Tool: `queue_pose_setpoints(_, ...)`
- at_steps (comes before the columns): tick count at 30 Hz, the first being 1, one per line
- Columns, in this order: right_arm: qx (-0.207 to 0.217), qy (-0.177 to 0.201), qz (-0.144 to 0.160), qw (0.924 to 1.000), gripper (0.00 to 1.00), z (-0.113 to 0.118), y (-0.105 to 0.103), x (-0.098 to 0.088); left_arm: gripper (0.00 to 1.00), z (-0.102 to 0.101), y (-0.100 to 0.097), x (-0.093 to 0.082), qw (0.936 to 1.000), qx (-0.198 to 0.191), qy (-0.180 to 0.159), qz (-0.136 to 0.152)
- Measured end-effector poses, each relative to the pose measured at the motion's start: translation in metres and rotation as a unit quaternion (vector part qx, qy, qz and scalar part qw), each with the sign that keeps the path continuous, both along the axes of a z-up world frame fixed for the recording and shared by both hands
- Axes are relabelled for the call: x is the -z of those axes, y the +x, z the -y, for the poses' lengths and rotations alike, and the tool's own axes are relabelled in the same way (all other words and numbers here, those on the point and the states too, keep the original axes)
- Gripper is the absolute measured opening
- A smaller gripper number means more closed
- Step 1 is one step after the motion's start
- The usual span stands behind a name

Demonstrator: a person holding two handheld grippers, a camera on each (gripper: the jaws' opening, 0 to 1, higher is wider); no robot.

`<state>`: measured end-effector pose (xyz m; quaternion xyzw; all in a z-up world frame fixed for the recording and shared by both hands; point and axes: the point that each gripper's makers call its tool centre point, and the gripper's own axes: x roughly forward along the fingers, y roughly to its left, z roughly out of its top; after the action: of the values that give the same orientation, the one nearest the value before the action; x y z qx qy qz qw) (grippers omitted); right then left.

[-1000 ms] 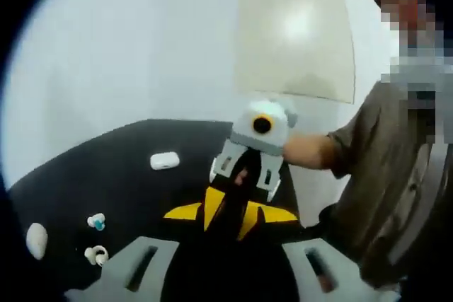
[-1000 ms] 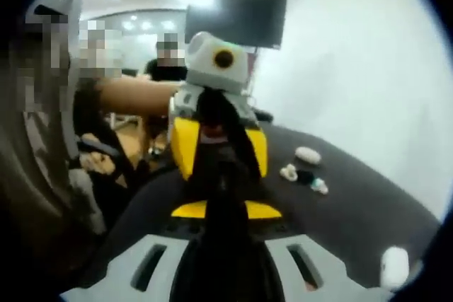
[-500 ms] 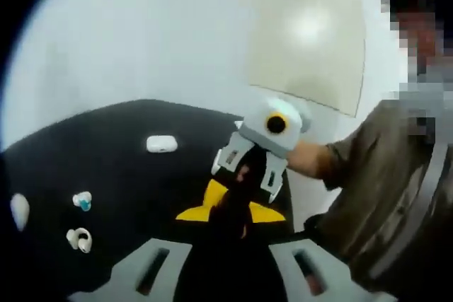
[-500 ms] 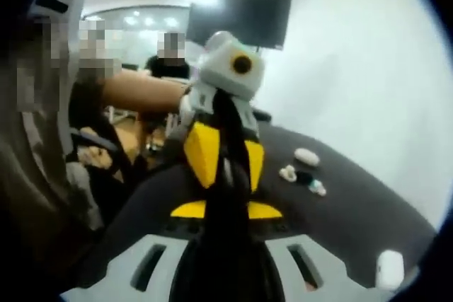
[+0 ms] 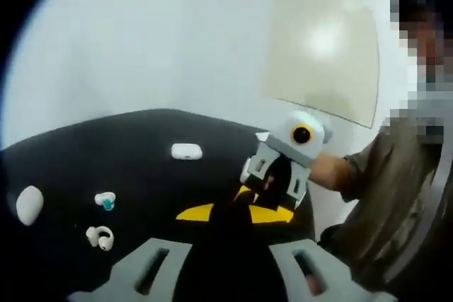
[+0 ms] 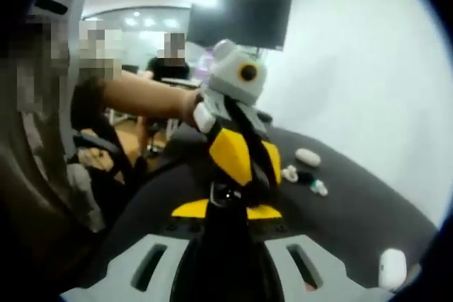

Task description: Pick up three earphones and place each one into its charging case using tactile feedback, ensure that each earphone is properly inserted and securely positioned inside the case.

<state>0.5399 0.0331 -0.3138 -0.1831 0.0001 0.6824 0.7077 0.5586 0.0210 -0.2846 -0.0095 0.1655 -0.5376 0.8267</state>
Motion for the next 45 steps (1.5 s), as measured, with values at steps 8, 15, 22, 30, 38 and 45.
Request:
queue_pose_setpoints(8,0.003,-0.001,-0.009,1.0000,0.18,0.000,-0.001,0.000,0.18,-0.021,-0.002,-0.013,0.9998,-0.006,0.016,0.008)
queue_pose_setpoints(15,0.002,-0.001,-0.008,1.0000,0.18,0.000,0.000,0.000,0.14,-0.089,0.055,-0.066,0.9882,-0.138,-0.007,0.066)
queue_pose_setpoints(22,0.002,0.000,-0.005,1.0000,0.19,0.000,0.001,0.000,0.09,-0.125,0.110,-0.056,0.9794,-0.189,0.069,0.022)
queue_pose_setpoints(30,-0.002,0.001,-0.002,1.0000,0.19,-0.001,-0.002,0.000,0.09,-0.110,0.127,0.010,0.9568,-0.102,0.269,-0.037)
queue_pose_setpoints(38,-0.005,0.002,0.007,1.0000,0.19,-0.002,-0.006,-0.001,0.09,-0.090,0.120,0.030,0.9500,-0.084,0.296,-0.053)
queue_pose_setpoints(45,-0.007,0.002,0.013,0.9999,0.19,-0.002,-0.009,-0.001,0.05,-0.103,0.128,0.037,0.9357,-0.088,0.337,-0.055)
